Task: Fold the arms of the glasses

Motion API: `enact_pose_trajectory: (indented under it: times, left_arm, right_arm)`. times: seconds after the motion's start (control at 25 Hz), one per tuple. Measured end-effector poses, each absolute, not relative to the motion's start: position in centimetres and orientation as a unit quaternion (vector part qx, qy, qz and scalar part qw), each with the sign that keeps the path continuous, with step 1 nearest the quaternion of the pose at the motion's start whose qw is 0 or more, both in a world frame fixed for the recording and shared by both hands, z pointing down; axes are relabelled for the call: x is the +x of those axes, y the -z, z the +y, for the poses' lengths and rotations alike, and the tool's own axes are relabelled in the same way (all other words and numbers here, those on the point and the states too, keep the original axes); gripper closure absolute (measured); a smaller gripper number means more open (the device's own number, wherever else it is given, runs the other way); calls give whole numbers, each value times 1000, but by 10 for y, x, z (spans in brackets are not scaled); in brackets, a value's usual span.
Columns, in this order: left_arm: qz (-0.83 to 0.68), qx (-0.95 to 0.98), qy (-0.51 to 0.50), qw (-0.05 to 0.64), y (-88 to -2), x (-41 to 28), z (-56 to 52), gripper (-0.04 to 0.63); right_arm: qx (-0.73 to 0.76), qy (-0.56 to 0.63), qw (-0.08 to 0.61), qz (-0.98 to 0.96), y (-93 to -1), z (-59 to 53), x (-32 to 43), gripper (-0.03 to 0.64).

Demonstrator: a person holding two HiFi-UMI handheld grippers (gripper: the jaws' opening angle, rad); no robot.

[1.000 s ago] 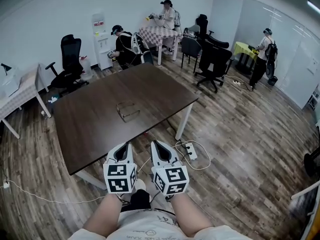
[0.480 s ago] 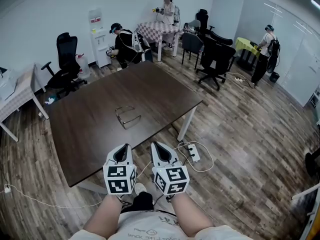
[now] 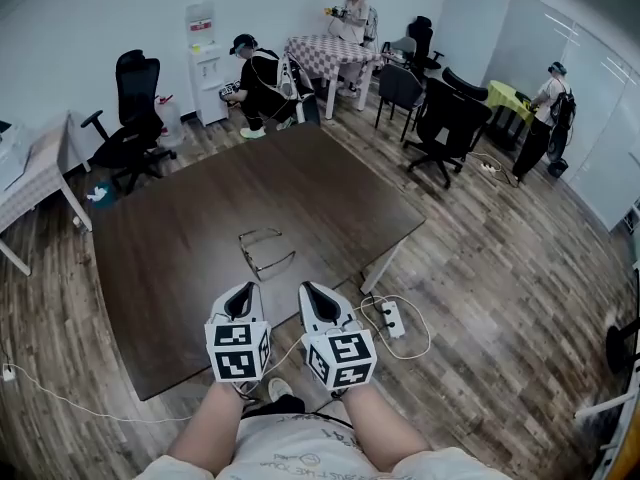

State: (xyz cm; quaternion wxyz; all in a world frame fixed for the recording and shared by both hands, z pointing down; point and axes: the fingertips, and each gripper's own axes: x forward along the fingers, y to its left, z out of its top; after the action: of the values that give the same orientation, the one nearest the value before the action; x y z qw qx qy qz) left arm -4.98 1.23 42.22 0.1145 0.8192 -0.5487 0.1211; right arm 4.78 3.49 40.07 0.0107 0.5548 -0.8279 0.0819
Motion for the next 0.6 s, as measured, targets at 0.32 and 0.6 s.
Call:
enact_pose_trajectory:
  times: [0.32,0.6]
  left_arm:
    - [-548,820,-118,116,-424,-53,-79,580]
    - [-553,814,-115,131,-429,-73,-138,580]
  right_arm:
    - [559,-81,14,-825,-400,-57,48,601]
    - [561,-93,19,-822,-408,-109,38,601]
